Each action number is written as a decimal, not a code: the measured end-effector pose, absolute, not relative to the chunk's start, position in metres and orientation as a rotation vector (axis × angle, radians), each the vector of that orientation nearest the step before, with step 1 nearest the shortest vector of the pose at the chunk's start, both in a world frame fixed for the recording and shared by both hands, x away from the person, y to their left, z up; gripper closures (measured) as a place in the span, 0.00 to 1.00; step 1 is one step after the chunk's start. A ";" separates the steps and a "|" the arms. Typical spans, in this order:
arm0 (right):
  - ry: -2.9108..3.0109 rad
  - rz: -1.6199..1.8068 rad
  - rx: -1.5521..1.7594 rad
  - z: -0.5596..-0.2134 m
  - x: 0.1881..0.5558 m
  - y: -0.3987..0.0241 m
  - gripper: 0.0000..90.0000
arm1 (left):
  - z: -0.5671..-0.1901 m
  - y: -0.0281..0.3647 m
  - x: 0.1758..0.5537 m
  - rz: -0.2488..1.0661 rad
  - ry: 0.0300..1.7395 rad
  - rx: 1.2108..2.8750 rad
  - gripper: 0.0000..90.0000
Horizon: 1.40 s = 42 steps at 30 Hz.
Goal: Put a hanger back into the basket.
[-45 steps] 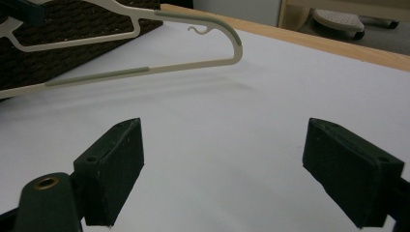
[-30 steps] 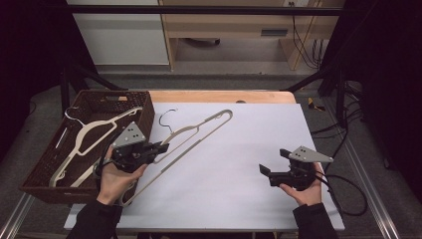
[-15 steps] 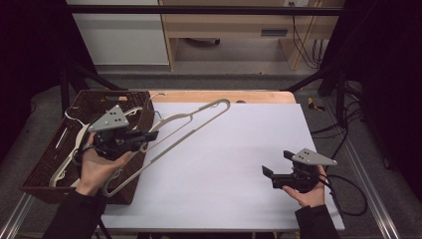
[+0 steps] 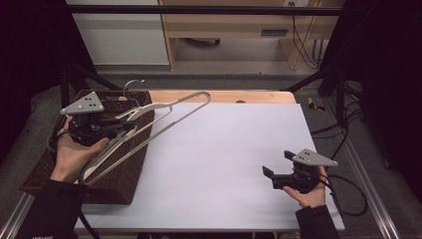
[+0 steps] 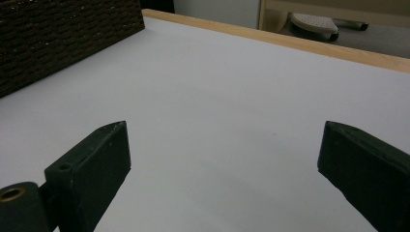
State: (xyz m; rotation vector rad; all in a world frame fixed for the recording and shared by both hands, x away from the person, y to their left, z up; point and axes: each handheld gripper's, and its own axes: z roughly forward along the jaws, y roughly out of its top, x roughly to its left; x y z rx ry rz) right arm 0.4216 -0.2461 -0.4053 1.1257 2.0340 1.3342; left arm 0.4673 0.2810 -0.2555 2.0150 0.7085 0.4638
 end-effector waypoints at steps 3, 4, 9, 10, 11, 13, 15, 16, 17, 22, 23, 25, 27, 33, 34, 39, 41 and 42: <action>2.029 1.337 1.128 -0.405 0.421 -0.246 0.05 | -0.257 0.296 0.472 0.473 0.726 2.019 0.95; 2.029 1.337 1.127 -0.405 0.421 -0.246 0.05 | -0.257 0.300 0.473 0.474 0.728 2.015 0.95; 2.025 1.333 1.124 -0.405 0.421 -0.246 0.05 | -0.258 0.316 0.477 0.489 0.747 2.011 0.95; 2.026 1.331 1.121 -0.405 0.421 -0.246 0.05 | -0.258 0.324 0.479 0.498 0.762 2.012 0.95; 2.026 1.331 1.121 -0.405 0.421 -0.246 0.05 | -0.258 0.324 0.479 0.498 0.762 2.012 0.95; 2.029 1.330 1.117 -0.405 0.421 -0.245 0.05 | -0.259 0.334 0.482 0.503 0.778 2.004 0.95; 2.030 1.326 1.118 -0.405 0.421 -0.245 0.05 | -0.259 0.343 0.485 0.506 0.791 1.993 0.95; 2.030 1.326 1.118 -0.405 0.421 -0.245 0.05 | -0.261 0.351 0.487 0.510 0.803 1.977 0.95; 2.030 1.327 1.118 -0.405 0.421 -0.245 0.05 | -0.261 0.355 0.488 0.512 0.806 1.974 0.95; 2.033 1.323 1.116 -0.405 0.421 -0.245 0.05 | -0.269 0.373 0.492 0.515 0.845 1.956 0.95; 2.033 1.322 1.117 -0.405 0.421 -0.245 0.05 | -0.269 0.373 0.492 0.515 0.845 1.956 0.95; 2.031 1.320 1.117 -0.405 0.421 -0.245 0.05 | -0.275 0.381 0.495 0.511 0.859 1.951 0.95; 2.028 1.324 1.116 -0.405 0.421 -0.245 0.05 | -0.278 0.384 0.496 0.505 0.871 1.946 0.95; 2.031 1.313 1.116 -0.405 0.421 -0.246 0.05 | -0.290 0.403 0.501 0.504 0.928 1.927 0.95; 2.030 1.311 1.117 -0.405 0.421 -0.246 0.05 | -0.291 0.405 0.502 0.500 0.932 1.927 0.95; 2.028 1.308 1.119 -0.405 0.421 -0.246 0.05 | -0.299 0.416 0.503 0.492 0.962 1.908 0.95; 2.027 1.304 1.119 -0.405 0.421 -0.246 0.05 | -0.301 0.422 0.503 0.486 0.971 1.898 0.95; 2.030 1.303 1.115 -0.405 0.421 -0.246 0.05 | -0.302 0.427 0.502 0.487 0.982 1.886 0.95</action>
